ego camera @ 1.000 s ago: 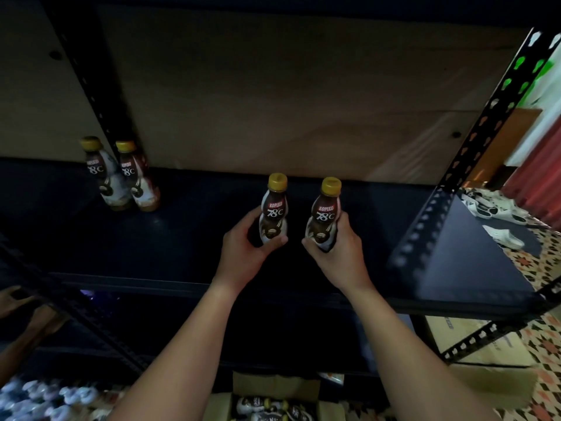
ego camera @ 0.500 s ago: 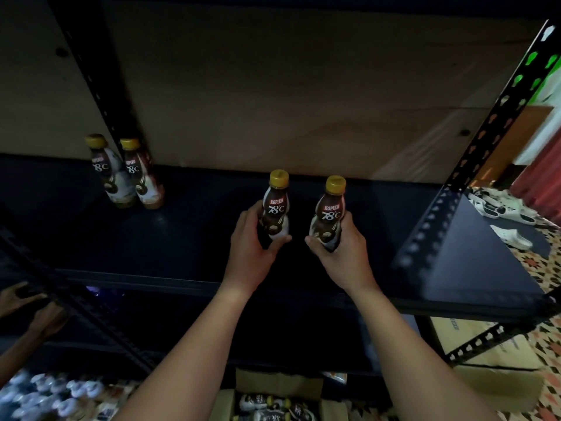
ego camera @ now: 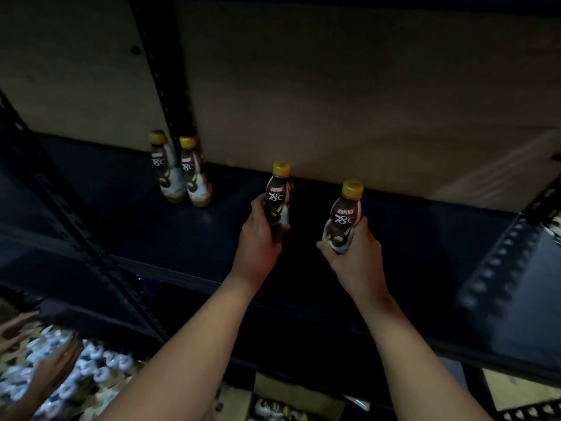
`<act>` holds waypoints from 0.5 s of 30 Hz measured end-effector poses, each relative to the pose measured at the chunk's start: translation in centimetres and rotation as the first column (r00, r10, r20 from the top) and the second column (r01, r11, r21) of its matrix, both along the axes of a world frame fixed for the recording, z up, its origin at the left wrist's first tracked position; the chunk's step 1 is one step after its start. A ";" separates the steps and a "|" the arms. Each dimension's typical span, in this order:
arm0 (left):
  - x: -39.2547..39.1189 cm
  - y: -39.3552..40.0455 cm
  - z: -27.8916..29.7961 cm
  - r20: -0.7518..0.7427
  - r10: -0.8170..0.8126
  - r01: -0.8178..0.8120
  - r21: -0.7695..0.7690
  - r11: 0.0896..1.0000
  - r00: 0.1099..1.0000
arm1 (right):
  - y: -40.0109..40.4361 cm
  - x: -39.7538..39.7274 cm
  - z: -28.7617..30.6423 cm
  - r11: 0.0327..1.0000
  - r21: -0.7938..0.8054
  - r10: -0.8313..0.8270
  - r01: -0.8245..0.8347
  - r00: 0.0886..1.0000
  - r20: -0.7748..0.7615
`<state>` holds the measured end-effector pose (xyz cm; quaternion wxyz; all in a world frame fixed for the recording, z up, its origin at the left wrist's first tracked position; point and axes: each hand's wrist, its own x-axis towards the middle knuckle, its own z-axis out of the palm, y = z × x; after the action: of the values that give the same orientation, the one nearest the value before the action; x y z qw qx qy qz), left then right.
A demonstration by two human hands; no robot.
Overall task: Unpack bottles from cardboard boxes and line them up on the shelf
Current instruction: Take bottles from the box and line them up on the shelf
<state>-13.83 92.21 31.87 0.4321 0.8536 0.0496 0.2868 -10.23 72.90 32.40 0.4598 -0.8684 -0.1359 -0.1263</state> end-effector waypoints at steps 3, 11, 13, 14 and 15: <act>0.9 3.4 -0.1 -0.024 0.072 -0.072 0.031 0.997 0.997 | 3.1 1.2 0.1 1.000 0.019 0.022 -0.022 1.000 -0.021; 2.0 9.1 -0.2 -0.007 0.239 -0.236 0.129 0.963 0.971 | 11.9 4.2 0.2 0.997 0.041 0.065 -0.064 0.997 -0.031; 2.3 9.9 0.0 -0.023 0.255 -0.249 0.147 0.957 0.967 | 13.7 4.6 0.2 0.997 0.038 0.071 -0.070 0.997 -0.034; 2.4 10.3 0.1 -0.031 0.261 -0.253 0.155 0.955 0.965 | 14.6 4.8 0.2 0.997 0.033 0.072 -0.071 0.997 -0.039; 2.4 10.6 0.1 -0.038 0.263 -0.254 0.161 0.954 0.964 | 15.3 4.9 0.2 0.997 0.029 0.074 -0.073 0.996 -0.041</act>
<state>-11.41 102.76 32.02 0.3218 0.8786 0.1513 0.3187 -5.36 88.22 32.63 0.4789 -0.8589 -0.1561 -0.0930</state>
